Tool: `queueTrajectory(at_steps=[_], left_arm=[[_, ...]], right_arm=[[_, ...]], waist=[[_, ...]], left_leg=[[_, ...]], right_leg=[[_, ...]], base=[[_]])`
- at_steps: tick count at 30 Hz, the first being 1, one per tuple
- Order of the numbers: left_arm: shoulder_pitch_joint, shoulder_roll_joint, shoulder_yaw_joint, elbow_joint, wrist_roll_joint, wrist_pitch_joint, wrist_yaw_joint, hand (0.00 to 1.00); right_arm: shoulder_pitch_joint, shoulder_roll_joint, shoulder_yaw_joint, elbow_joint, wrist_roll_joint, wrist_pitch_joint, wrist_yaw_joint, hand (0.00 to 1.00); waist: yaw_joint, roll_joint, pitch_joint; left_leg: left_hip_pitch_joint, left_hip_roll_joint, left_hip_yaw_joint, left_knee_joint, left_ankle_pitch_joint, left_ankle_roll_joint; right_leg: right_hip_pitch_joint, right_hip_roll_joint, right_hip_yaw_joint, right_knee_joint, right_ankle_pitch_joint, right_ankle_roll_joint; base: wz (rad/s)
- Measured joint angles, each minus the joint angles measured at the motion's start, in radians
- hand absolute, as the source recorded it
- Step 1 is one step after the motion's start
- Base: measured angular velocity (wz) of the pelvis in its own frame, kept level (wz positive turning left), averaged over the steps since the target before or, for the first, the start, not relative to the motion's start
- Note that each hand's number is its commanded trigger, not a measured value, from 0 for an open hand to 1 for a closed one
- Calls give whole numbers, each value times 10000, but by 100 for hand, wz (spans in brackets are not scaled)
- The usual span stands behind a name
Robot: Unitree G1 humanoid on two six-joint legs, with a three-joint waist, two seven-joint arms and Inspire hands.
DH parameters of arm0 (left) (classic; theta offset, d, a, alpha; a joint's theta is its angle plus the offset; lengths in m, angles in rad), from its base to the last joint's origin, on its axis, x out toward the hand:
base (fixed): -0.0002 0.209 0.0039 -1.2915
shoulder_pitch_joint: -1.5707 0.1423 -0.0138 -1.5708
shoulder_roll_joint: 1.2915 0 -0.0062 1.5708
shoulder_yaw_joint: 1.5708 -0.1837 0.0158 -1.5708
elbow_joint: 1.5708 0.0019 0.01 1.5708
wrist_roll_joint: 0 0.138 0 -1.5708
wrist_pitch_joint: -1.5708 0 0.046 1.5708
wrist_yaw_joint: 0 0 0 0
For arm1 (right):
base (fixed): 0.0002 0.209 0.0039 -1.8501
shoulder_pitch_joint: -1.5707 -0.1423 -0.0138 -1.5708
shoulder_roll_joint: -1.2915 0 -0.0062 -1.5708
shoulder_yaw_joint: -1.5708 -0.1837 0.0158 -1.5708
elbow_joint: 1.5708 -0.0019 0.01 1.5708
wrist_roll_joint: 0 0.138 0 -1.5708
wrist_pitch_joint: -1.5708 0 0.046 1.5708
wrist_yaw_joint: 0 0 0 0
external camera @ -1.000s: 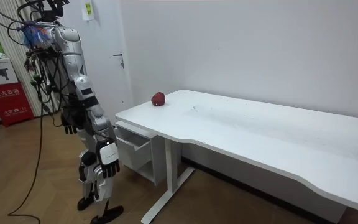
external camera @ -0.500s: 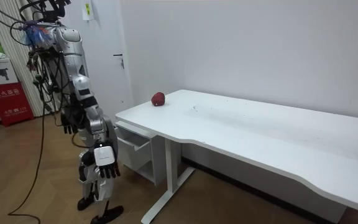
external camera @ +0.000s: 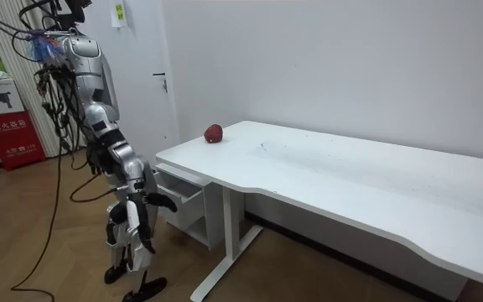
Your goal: Put apple and close drawer
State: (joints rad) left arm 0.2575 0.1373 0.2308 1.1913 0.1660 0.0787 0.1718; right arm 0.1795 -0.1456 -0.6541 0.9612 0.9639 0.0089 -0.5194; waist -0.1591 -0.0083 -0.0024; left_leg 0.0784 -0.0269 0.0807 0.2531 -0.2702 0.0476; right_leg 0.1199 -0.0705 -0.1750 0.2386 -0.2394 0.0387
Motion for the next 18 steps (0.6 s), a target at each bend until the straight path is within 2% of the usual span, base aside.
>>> queueTrajectory(at_steps=[4, 6, 9, 11, 16, 17, 18], left_arm=[[168, 80, 3, -142, 11, -223, 1, 0], [326, 85, 6, -279, 8, -417, 9, 0], [284, 203, -164, -341, 26, -463, 134, 0], [315, 222, -335, -431, 28, -497, 126, 0], [319, 243, -408, -425, 33, -987, 124, 0], [318, 250, -401, -429, 33, -1070, 124, 0], [305, 255, -402, -433, 34, -1123, 124, 0]], right_arm=[[-145, -58, 0, -1017, 95, -628, -846, 0], [-181, -52, 12, -2007, -317, -838, -1690, 0], [-180, -39, 247, -3186, -1176, -1180, -2559, 0], [-73, -1, 532, -3698, -1581, -1169, -3185, 0], [86, 18, 888, -4909, -2675, -1241, -4582, 0], [86, 18, 885, -5433, -2981, -1388, -4929, 0], [72, -25, 895, -6093, -3230, -1766, -5170, 0]], waist=[[28, -48, -28], [71, 5, -29], [278, 11, -32], [304, 27, -20], [386, 99, 12], [440, 103, 14], [454, 102, 20]], left_leg=[[-37, 6, 27, -48, 1, -3], [-86, 10, 133, -69, 2, -3], [-212, 15, 268, -27, 43, -3], [-212, 6, 308, -5, 45, -3], [-200, 18, 475, -16, 45, -2], [-262, 33, 508, -31, 44, -1], [-366, 42, 497, -69, 48, 7]], right_leg=[[-81, 17, 80, -17, -1, 1], [-179, 16, 116, -11, 0, 1], [-350, 19, 300, 39, 1, 2], [-360, 18, 363, 40, 2, 4], [-498, 15, 494, 162, 5, 15], [-602, 18, 511, 216, 6, 14], [-714, 18, 516, 268, 8, 13]], base=[[-2], [-7], [-16], [-10], [-11], [-11], [-8]])
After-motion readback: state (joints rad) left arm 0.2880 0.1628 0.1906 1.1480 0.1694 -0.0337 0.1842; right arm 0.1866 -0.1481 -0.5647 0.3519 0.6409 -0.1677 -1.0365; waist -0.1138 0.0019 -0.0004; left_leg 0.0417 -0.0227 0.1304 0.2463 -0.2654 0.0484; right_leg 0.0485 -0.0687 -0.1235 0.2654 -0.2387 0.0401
